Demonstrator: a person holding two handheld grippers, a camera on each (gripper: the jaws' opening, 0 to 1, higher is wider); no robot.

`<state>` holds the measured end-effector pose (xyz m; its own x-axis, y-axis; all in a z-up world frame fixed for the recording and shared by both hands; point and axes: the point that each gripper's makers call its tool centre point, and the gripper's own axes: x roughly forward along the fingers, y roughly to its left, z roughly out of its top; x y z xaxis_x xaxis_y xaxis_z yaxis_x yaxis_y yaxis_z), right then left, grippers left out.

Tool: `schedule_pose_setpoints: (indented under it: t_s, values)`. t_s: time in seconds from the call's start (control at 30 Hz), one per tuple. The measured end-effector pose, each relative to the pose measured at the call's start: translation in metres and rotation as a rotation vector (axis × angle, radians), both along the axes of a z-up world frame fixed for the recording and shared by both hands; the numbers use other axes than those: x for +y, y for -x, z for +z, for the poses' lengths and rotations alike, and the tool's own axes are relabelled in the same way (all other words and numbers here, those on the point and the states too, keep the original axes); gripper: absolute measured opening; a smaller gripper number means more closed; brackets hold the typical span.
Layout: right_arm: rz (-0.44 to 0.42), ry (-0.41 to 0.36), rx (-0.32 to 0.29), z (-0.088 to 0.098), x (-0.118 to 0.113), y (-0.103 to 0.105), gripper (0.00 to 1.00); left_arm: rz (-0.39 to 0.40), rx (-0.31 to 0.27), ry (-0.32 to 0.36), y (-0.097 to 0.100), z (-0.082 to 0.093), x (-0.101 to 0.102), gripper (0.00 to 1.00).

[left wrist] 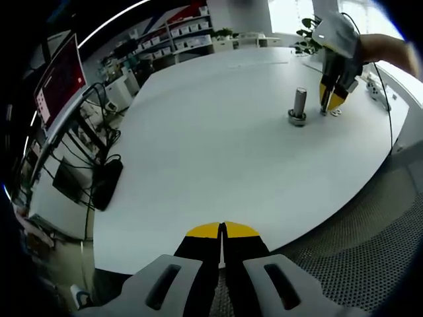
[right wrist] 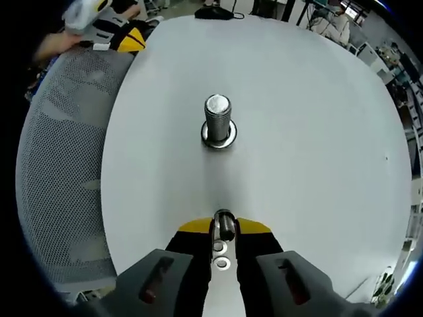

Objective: Place the washer onto the threaded stud by aligning its center hole with the stud, sliding it down to the base, and recovering from edge contact or off-axis alignment until the washer reaches the visible bottom stop.

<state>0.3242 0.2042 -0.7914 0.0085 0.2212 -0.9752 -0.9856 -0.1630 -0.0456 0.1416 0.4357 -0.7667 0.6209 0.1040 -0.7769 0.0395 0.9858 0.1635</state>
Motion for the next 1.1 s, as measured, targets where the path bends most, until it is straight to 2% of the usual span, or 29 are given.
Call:
schedule_pose_setpoints:
  t_s: [0.1,0.2,0.23,0.37,0.8,1.1]
  values:
    - [-0.009,0.003,0.007,-0.002,0.000,0.001,0.13,-0.007,0.011,-0.001,0.001,-0.002,-0.001,0.00]
    - [-0.045,-0.041,-0.016,0.001,0.004,-0.004,0.14,-0.009,0.015,-0.001,0.001,-0.003,-0.001,0.00]
    - [-0.029,-0.040,-0.012,0.000,0.003,-0.003,0.15,-0.009,0.011,0.001,0.001,-0.002,-0.001,0.00]
    - [-0.051,-0.028,-0.014,-0.002,-0.004,-0.002,0.31,-0.011,0.012,-0.001,0.001,-0.002,-0.001,0.00]
    - [-0.108,-0.046,0.030,0.001,-0.029,0.000,0.32,-0.007,0.005,0.000,0.000,-0.001,0.000,0.00]
    - [-0.111,-0.034,0.042,-0.001,-0.038,0.000,0.31,-0.004,0.001,-0.001,0.000,0.000,0.001,0.00]
